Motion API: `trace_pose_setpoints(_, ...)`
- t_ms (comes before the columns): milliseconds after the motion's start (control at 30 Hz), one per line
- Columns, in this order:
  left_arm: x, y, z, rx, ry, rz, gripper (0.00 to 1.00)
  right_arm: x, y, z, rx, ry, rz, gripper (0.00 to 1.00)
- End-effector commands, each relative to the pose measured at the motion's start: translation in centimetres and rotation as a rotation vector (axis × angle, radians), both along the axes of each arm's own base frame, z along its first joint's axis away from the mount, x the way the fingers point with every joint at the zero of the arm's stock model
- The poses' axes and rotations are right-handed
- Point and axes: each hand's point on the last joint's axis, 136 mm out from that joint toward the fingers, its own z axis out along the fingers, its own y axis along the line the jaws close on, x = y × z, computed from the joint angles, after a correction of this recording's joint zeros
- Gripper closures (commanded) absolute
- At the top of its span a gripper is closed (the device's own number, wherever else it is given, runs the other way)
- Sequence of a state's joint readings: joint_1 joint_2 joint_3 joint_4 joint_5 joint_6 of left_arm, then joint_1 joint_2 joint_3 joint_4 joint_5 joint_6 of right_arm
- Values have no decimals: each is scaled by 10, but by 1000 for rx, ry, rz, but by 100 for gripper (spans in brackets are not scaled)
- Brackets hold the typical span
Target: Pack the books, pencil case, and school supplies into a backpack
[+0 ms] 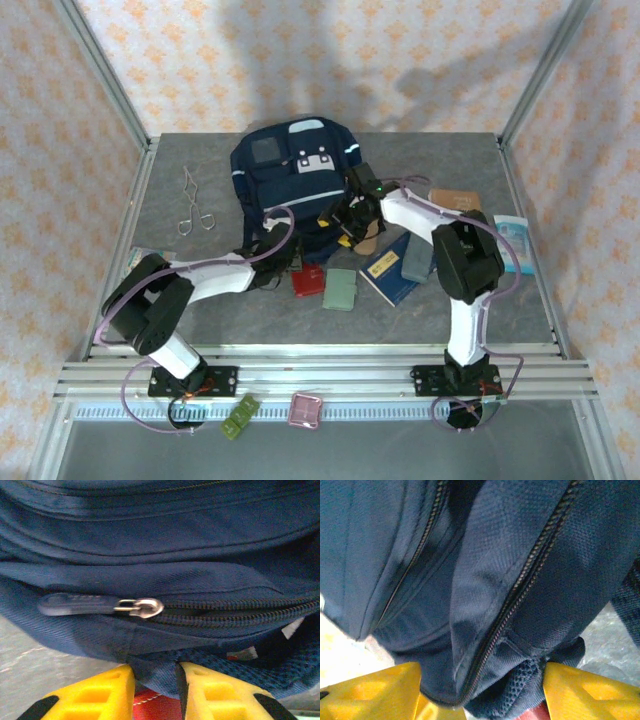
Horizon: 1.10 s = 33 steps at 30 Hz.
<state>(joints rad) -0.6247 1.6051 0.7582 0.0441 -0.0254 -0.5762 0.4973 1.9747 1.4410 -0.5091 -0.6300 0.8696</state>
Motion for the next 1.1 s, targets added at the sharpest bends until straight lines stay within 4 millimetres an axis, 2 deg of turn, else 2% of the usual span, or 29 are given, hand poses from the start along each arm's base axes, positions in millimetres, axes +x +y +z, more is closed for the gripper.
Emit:
trace_pose_setpoints(0,-4,-37,-1,-73,17,-97,72,9,-5,-2,-43,26,-90,35)
trace_pose_setpoints(100,-5,-44,1,-74,12,-109,73,11,-6,-16,-54,57,-121,40)
trace_pose_setpoints(200,-4,-36,15,-65,-28,-96,73,10,-11,-35,-91,83,-135,49)
trace_pose_setpoints(233,-4,-32,22,-61,-47,-92,72,9,-15,-42,-99,95,-140,54)
trace_pose_setpoints(333,0,-16,49,-95,-102,-54,69,5,-18,-53,-69,113,-142,82)
trace_pose_setpoints(400,4,-3,64,-124,-133,-23,66,6,-21,-53,-62,99,-140,97)
trace_pose_setpoints(467,9,10,76,-150,-147,9,66,9,-22,-47,-48,72,-129,100)
trace_pose_setpoints(567,19,27,90,-183,-174,43,63,19,-17,-20,-5,-25,-96,100)
trace_pose_setpoints(667,29,40,99,-202,-178,56,57,33,-14,19,11,-183,-46,100)
trace_pose_setpoints(900,43,24,103,-265,-147,-29,55,50,-24,97,-27,-591,85,100)
trace_pose_setpoints(1067,42,20,103,-329,-136,-23,54,48,-23,151,70,-830,86,100)
